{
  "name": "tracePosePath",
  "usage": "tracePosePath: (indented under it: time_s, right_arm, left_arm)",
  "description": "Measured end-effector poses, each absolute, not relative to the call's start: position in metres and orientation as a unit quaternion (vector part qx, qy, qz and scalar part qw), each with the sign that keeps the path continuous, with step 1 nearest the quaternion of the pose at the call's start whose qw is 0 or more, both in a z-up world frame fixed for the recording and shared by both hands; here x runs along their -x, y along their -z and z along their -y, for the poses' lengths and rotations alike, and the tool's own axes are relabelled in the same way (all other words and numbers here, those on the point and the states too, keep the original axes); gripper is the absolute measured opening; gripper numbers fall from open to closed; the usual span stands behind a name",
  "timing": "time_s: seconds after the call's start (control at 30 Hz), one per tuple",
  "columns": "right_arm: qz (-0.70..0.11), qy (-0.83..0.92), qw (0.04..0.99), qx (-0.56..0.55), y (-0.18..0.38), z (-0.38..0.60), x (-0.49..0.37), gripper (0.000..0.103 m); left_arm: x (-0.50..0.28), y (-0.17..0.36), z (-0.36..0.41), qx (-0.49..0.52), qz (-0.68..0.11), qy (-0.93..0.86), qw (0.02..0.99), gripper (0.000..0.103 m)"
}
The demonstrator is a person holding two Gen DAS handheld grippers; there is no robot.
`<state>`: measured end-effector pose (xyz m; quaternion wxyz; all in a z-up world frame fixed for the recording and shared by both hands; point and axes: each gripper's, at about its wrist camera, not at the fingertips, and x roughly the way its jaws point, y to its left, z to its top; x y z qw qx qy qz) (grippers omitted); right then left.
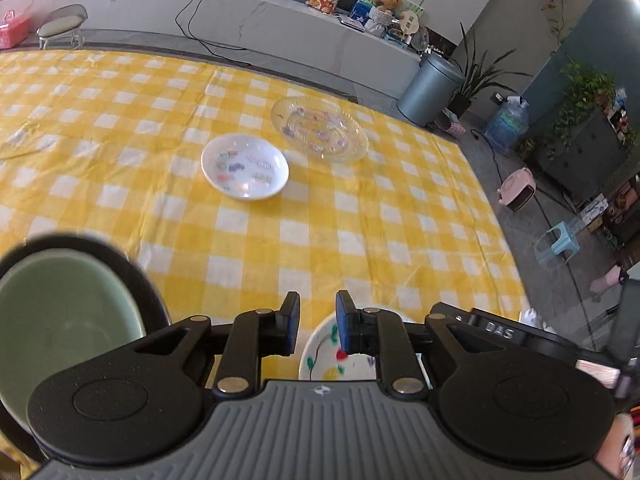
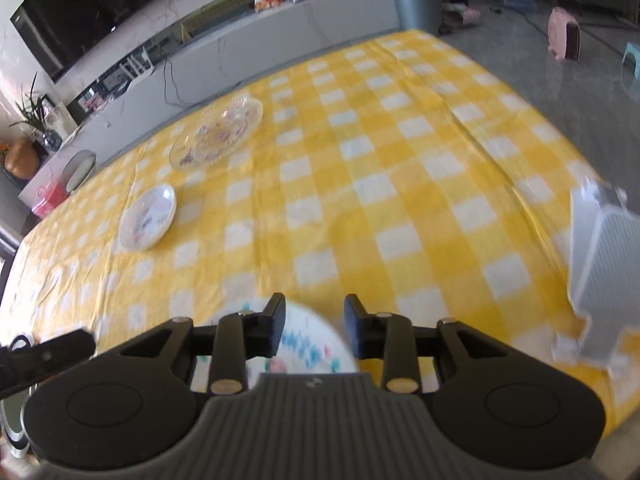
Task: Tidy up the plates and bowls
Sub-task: 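Lower the Fruity plate onto the table and open both grippers, then move both grippers to the clear glass plate and grasp its rim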
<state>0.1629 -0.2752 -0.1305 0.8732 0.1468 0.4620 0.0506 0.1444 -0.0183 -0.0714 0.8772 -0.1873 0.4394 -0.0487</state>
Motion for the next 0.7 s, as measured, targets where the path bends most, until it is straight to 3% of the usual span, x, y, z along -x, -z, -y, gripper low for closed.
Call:
tracePosePath:
  time_s: [0.27, 0.5, 0.7]
  right_arm:
    - [-0.419, -0.021, 0.895, -0.151, 0.127, 0.260, -0.216, 0.032]
    - [-0.401, -0.042, 0.896, -0.186, 0.143, 0.251, -0.265, 0.032]
    - [-0.398, -0.073, 0.886, -0.224, 0.154, 0.243, -0.304, 0.033]
  left_arm:
    - [-0.192, 0.052, 0.009, 0.170, -0.442, 0.053, 0.879, 0.039]
    - [-0.256, 0.053, -0.012, 0.169, -0.474, 0.080, 0.861, 0.040]
    - [-0.317, 0.059, -0.031, 0.177, -0.457, 0.058, 0.870, 0.040]
